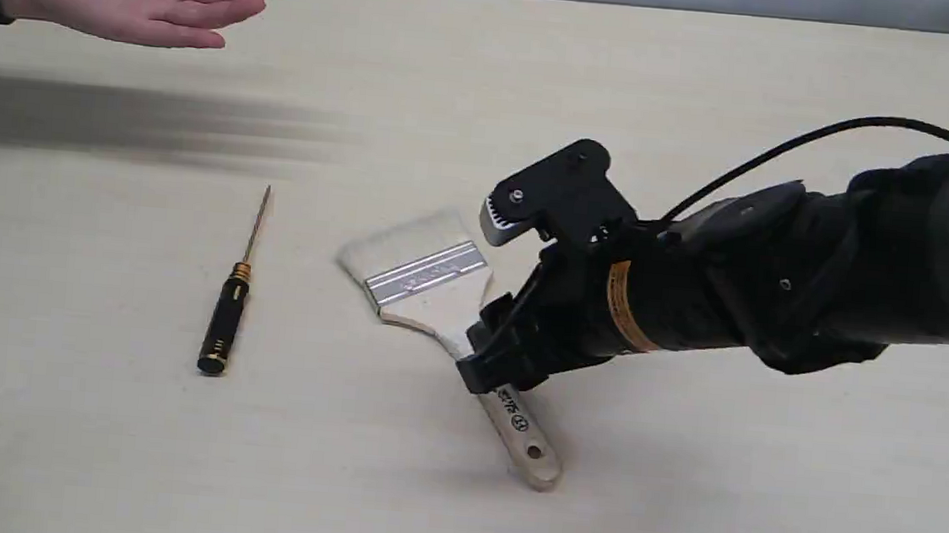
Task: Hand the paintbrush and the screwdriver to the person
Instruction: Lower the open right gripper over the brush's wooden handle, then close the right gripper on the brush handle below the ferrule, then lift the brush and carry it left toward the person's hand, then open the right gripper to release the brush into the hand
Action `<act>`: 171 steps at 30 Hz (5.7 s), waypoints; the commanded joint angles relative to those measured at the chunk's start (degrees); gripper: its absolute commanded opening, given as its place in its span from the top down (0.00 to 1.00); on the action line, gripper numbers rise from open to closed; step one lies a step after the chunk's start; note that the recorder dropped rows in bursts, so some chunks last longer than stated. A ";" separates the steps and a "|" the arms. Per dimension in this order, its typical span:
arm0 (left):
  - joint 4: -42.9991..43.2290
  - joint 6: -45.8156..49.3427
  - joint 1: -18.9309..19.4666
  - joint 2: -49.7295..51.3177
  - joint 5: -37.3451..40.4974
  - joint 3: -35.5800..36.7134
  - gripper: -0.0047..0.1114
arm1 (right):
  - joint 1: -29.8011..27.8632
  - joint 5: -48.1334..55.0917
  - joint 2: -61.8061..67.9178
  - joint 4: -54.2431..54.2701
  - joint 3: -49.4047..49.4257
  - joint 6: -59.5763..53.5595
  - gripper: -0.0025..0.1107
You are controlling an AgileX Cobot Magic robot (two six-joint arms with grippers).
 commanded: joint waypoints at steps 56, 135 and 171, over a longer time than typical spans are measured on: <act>-0.24 -0.12 -0.48 -0.14 -0.47 0.12 0.96 | 5.73 3.86 12.57 -0.31 -6.10 2.26 0.58; -0.27 -0.12 -0.48 -0.14 -0.57 0.12 0.96 | 5.73 -13.09 -0.39 -0.31 -26.43 2.89 0.94; -0.05 -0.12 -0.48 -0.14 -0.62 0.12 0.96 | 8.27 -7.37 6.63 -0.31 -31.82 -2.25 0.51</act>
